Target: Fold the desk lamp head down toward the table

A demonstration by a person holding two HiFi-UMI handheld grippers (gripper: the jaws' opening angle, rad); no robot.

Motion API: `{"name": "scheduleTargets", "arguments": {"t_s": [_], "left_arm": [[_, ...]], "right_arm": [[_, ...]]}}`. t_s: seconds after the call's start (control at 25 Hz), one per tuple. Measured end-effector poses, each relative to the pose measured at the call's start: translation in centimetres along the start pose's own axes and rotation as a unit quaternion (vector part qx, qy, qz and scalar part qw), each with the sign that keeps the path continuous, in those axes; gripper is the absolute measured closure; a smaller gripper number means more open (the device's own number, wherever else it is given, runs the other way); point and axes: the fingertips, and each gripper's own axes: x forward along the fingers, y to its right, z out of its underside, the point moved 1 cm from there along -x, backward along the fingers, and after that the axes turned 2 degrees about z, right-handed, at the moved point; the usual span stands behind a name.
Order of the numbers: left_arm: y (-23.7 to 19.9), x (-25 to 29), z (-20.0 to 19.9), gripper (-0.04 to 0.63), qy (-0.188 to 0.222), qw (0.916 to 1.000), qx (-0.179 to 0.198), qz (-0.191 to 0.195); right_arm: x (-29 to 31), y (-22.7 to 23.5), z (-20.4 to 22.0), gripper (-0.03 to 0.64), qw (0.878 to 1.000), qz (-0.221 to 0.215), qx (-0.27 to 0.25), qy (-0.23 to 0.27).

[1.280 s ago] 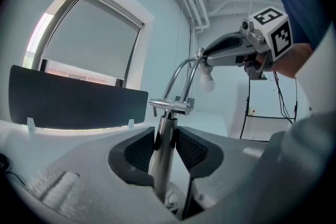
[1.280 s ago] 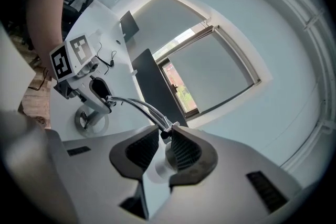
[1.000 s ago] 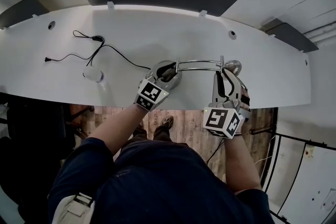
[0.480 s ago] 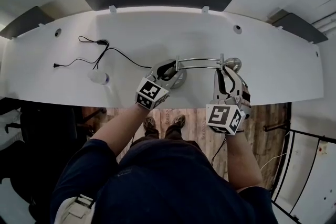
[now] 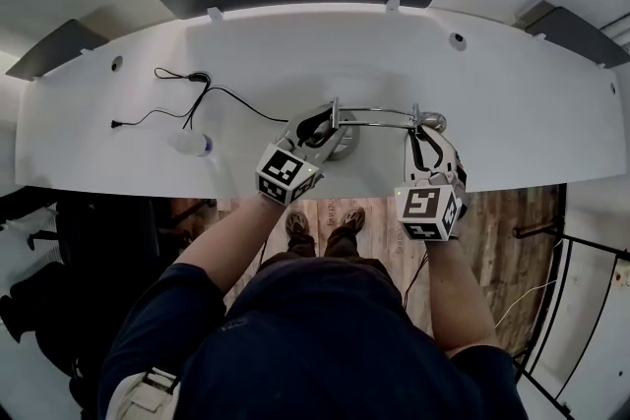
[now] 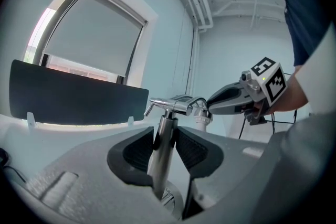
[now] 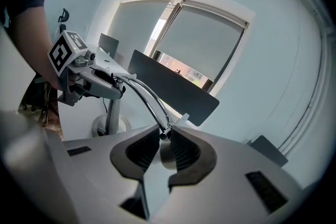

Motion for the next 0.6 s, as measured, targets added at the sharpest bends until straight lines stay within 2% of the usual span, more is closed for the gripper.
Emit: {"name": "scheduleTargets", "arguments": {"t_s": [0.48,0.6], "left_arm": [[-0.1,-0.1,0.0,0.469,0.005,0.9999,-0.01,-0.001],[-0.1,0.0,0.1,0.469,0.008,0.9998,-0.016,0.002]], "right_arm": [[2.1,-2.2,2.5,0.543,0.998,-0.04,0.049,-0.007],[3.0,-3.0,3.7,0.543,0.995,-0.059,0.075,0.0]]}}
